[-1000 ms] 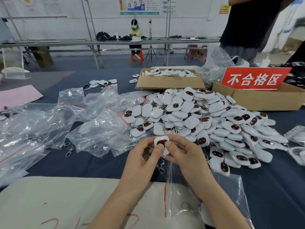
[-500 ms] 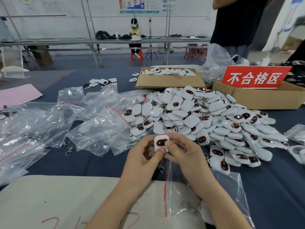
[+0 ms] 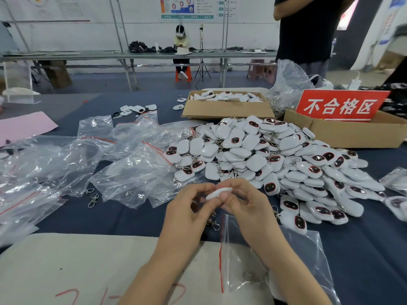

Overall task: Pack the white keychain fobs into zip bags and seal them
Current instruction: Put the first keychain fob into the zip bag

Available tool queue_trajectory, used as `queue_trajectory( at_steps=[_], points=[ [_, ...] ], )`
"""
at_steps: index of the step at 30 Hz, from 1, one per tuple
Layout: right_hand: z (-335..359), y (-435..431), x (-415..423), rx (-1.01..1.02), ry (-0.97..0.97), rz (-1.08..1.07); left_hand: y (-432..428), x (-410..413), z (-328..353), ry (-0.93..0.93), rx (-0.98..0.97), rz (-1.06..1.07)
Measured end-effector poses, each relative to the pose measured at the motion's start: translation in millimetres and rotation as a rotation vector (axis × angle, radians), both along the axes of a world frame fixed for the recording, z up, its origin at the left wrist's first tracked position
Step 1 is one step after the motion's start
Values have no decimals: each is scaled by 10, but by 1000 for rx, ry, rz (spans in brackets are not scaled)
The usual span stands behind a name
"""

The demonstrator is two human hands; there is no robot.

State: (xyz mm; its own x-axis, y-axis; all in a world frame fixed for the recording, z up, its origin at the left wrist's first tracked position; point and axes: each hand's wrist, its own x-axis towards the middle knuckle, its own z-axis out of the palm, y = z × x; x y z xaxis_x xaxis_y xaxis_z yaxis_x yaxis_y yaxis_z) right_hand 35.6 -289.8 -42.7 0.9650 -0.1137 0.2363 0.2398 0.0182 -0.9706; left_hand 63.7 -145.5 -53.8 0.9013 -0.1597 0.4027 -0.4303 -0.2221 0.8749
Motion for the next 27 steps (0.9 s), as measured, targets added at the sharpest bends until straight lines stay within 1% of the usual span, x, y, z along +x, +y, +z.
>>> queue_trajectory(
  at_steps=[1, 3, 8, 11, 13, 15, 17, 20, 24, 27],
  points=[
    [-5, -11, 3, 80, -9, 23, 14, -1, 3, 28, -63, -12],
    [-3, -16, 1, 177, -12, 62, 30, -15, 19, -5, -71, -23],
    [4, -6, -6, 196, -10, 59, 14, -31, 33, -58, -36, 6],
    [20, -3, -20, 150, -15, 19, 15, -29, 34, -55, -17, 12],
    [37, 2, -25, 78, -10, -13, 24, -24, 31, -10, -26, 11],
    [55, 22, -20, 24, -4, -47, 32, -1, 47, 73, -113, -23],
    [57, 44, -3, 1, -34, -103, 46, 11, 74, 165, -235, -113],
    [57, 61, 2, -42, -72, -161, 47, -16, 107, 210, -315, -207],
    [4, 27, -8, -140, -86, -181, 61, -29, 104, 204, -359, -223],
    [-23, 35, -4, -170, -78, -178, 64, -8, 83, 174, -369, -211]
  ],
)
